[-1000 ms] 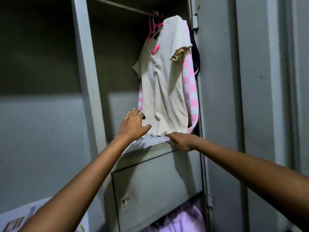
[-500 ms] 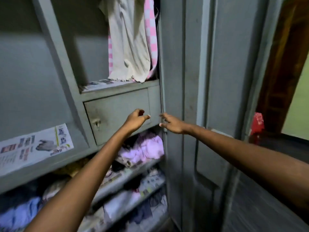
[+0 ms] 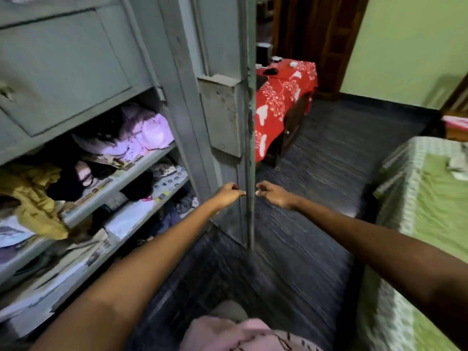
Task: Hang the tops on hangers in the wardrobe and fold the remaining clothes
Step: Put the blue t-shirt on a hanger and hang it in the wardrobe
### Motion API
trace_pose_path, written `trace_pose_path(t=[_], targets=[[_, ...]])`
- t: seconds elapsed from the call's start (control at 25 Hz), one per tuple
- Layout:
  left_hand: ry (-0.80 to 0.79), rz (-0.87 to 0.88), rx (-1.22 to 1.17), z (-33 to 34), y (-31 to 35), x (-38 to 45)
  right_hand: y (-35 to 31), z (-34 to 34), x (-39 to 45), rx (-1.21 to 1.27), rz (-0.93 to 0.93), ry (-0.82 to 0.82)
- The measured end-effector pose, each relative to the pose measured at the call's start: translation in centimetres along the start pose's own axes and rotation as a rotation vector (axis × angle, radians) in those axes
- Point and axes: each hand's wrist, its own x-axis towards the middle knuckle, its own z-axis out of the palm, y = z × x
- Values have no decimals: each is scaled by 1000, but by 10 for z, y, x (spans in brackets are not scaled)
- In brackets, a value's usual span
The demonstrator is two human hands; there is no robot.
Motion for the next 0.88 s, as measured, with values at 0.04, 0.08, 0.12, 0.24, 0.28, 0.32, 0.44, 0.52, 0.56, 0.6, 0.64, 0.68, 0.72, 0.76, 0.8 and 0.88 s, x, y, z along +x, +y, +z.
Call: trace_pose_path(t=[0.04, 0.08, 0.12, 0.24, 0.28, 0.32, 0.44, 0.52, 0.56, 0.6, 0.64, 0.68, 0.72, 0.76, 0.8, 0.88], targets=[[-25, 44, 32, 22, 12, 8, 19, -11, -5, 13, 38, 40], [-62, 78, 52, 41, 30, 9, 37, -24, -10, 33, 74, 83], [-84, 109, 65, 60, 44, 17, 53, -37, -13, 59, 108, 124], [-167, 203, 111, 110, 97, 37, 98, -82, -20, 172, 231, 273], [-196, 241, 121, 127, 115, 46, 112, -100, -21, 211, 262, 324], [-232, 266, 131, 144, 132, 55, 127, -117, -21, 248, 286, 368], [-343, 345, 169, 196, 180, 90, 169, -169, -11, 329, 361, 499], [-402, 399, 198, 225, 206, 114, 193, -200, 0, 362, 391, 560], [-435, 423, 205, 239, 222, 129, 206, -216, 9, 388, 410, 591], [-464, 435, 207, 254, 237, 146, 219, -231, 18, 416, 441, 635], [-481, 434, 210, 266, 254, 162, 230, -245, 26, 436, 478, 681], [-489, 427, 213, 279, 269, 178, 239, -258, 33, 456, 506, 728], [-492, 415, 216, 291, 283, 192, 247, -271, 39, 466, 531, 762], [-506, 409, 219, 305, 296, 206, 257, -283, 47, 467, 550, 790], [-530, 404, 229, 317, 307, 216, 264, -292, 52, 474, 572, 805], [-583, 396, 263, 342, 326, 237, 282, -311, 62, 512, 630, 852]])
